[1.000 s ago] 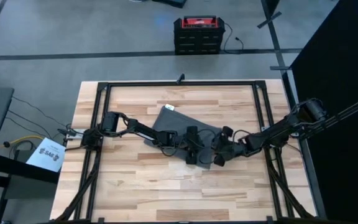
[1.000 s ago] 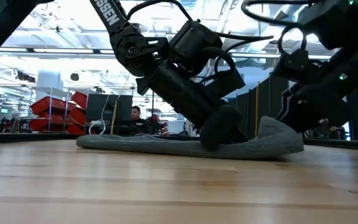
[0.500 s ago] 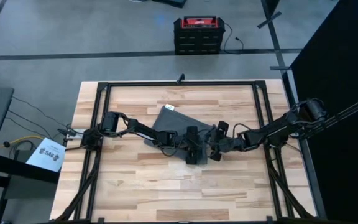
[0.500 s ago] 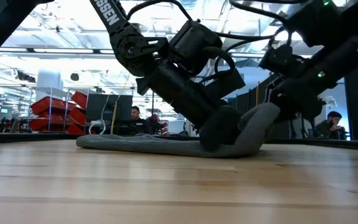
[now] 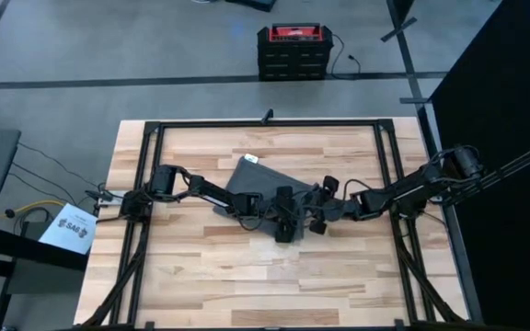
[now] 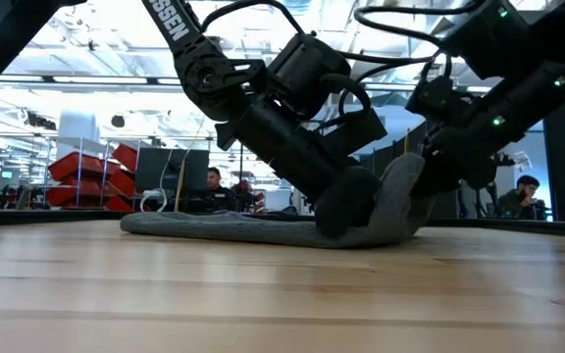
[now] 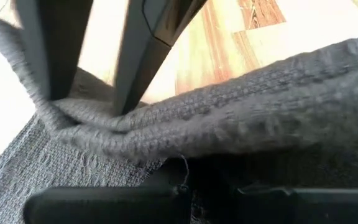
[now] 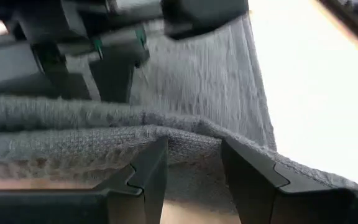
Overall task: Roll towel
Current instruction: Roll the gray towel
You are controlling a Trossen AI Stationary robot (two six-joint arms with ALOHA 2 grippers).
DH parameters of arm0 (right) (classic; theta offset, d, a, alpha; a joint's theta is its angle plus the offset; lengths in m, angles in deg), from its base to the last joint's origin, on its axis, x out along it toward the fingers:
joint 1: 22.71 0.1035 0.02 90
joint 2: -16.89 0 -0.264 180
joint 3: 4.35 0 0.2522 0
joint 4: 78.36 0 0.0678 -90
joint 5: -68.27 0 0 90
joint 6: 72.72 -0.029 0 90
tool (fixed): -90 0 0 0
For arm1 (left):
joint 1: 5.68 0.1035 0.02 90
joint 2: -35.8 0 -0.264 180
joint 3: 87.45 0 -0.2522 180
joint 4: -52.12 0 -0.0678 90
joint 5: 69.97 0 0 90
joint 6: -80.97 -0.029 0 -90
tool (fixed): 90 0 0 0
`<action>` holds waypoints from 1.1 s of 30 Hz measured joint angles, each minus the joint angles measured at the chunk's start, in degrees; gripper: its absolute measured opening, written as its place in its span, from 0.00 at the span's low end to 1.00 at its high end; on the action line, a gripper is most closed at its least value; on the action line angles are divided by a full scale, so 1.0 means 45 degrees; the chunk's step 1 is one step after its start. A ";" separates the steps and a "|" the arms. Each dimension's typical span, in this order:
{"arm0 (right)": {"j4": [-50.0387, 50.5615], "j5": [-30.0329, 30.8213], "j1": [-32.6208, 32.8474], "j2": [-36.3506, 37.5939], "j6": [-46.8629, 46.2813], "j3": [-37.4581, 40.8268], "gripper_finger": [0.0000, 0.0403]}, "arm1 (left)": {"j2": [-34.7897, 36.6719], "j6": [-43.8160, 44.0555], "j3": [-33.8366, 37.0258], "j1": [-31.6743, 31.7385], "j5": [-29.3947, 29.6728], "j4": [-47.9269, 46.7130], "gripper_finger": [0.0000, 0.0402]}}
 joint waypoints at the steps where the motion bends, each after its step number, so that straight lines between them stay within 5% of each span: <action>1: 0.0273 0.0026 0.0141 0.0000 -0.0073 0.0000 0.35 | 0.0000 0.0000 0.0000 0.0000 -0.0001 0.0003 0.04; 21: 0.6469 -0.0365 0.1467 0.0416 -0.4651 -0.0952 0.35 | 0.0000 0.0063 0.0000 0.0024 0.0024 -0.0005 0.04; 33: 0.1039 -0.0233 0.1575 -0.1477 -0.5061 0.0468 0.35 | 0.0000 0.0044 0.0005 0.0024 0.0044 -0.0005 0.04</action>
